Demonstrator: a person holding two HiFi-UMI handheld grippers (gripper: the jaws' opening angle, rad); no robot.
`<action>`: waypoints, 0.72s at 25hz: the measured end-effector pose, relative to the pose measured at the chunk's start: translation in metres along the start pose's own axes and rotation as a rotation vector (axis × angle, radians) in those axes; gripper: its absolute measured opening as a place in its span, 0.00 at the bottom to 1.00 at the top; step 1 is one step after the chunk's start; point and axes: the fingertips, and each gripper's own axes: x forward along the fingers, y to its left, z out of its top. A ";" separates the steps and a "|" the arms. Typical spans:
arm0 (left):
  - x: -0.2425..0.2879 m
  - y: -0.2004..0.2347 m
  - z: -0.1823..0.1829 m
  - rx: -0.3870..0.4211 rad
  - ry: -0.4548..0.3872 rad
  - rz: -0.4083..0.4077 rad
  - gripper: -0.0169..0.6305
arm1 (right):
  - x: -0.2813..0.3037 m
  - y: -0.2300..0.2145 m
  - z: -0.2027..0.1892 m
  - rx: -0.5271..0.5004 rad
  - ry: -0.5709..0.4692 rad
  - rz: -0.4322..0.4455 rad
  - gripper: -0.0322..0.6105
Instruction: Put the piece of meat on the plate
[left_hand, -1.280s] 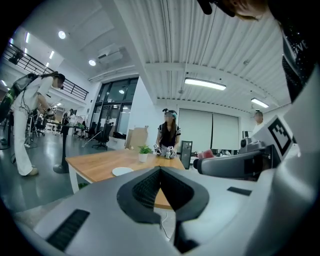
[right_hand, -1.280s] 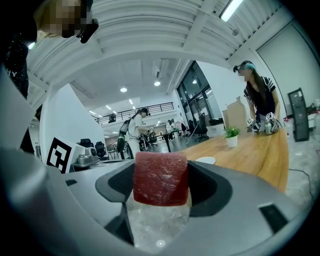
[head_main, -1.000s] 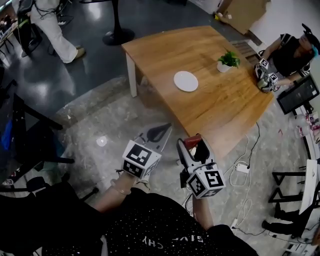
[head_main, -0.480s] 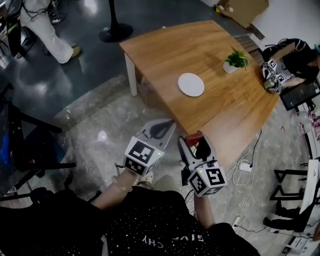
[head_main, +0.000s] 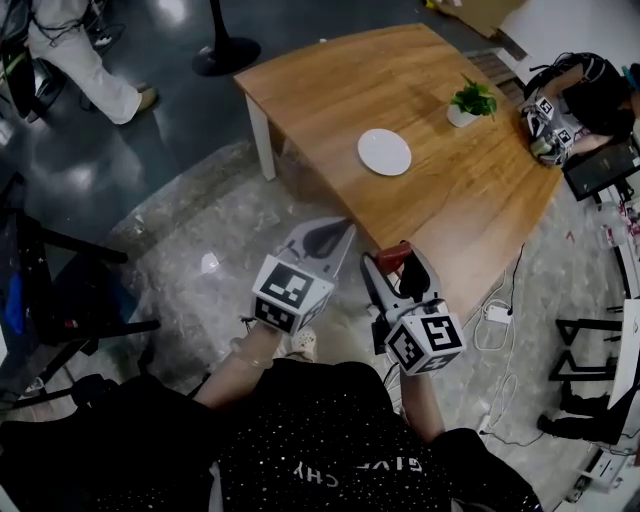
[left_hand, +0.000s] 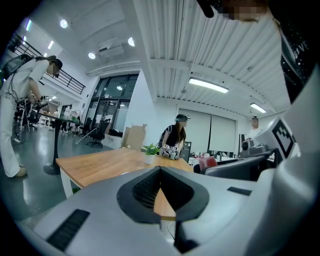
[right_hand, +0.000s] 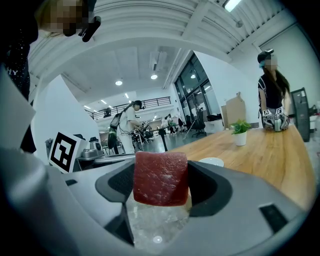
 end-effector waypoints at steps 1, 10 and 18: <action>0.002 0.001 0.001 0.002 -0.002 -0.004 0.04 | 0.001 -0.001 0.001 -0.002 -0.002 0.000 0.54; 0.021 0.011 0.006 0.028 0.024 -0.012 0.04 | 0.016 -0.016 0.004 0.012 -0.009 -0.007 0.54; 0.056 0.037 0.002 0.008 0.048 -0.003 0.04 | 0.052 -0.044 0.006 0.027 0.009 -0.012 0.54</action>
